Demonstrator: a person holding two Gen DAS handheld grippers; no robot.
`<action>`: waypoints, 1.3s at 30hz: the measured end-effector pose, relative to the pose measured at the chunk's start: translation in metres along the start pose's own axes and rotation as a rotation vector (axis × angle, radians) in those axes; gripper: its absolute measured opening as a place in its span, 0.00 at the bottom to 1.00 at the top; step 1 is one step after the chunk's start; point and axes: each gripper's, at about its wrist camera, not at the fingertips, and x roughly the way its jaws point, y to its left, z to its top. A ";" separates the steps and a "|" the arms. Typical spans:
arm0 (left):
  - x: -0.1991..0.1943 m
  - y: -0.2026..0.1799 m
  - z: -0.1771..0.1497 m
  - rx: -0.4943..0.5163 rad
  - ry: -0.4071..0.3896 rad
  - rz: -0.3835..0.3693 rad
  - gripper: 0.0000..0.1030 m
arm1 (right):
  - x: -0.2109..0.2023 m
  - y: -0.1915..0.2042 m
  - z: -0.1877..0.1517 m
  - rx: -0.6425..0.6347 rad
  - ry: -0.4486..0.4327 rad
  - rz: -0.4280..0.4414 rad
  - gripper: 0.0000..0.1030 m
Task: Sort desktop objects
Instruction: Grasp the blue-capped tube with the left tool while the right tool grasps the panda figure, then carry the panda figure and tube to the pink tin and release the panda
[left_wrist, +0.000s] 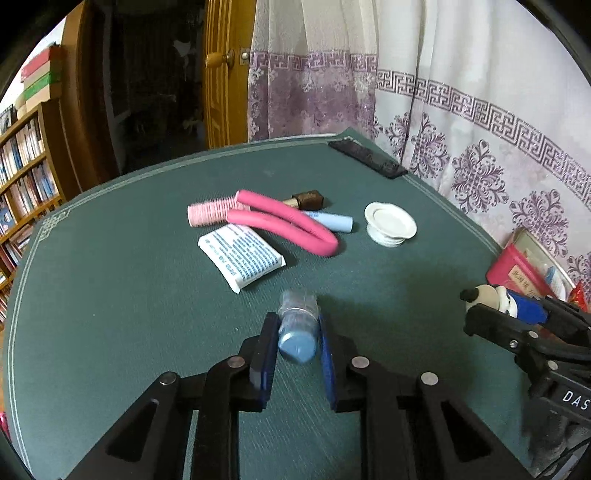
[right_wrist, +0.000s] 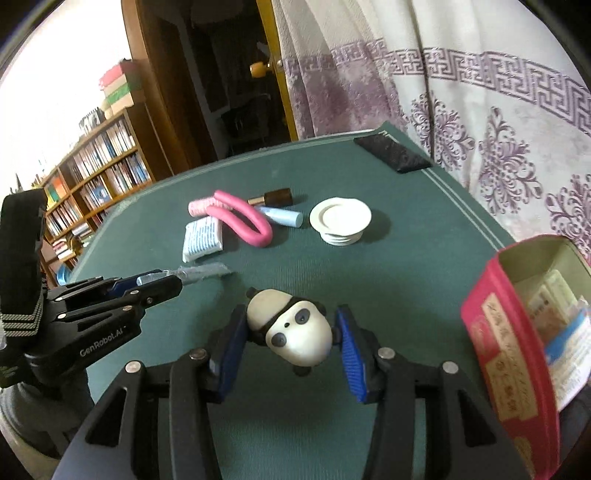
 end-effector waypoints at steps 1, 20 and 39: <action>-0.004 -0.001 0.001 0.002 -0.007 0.000 0.22 | -0.005 0.000 -0.001 0.001 -0.009 0.001 0.50; -0.042 -0.054 0.012 0.108 -0.079 -0.022 0.22 | -0.092 -0.049 -0.008 0.095 -0.163 -0.057 0.50; -0.003 -0.029 -0.055 -0.002 0.130 0.028 0.51 | -0.127 -0.108 -0.028 0.240 -0.228 -0.177 0.50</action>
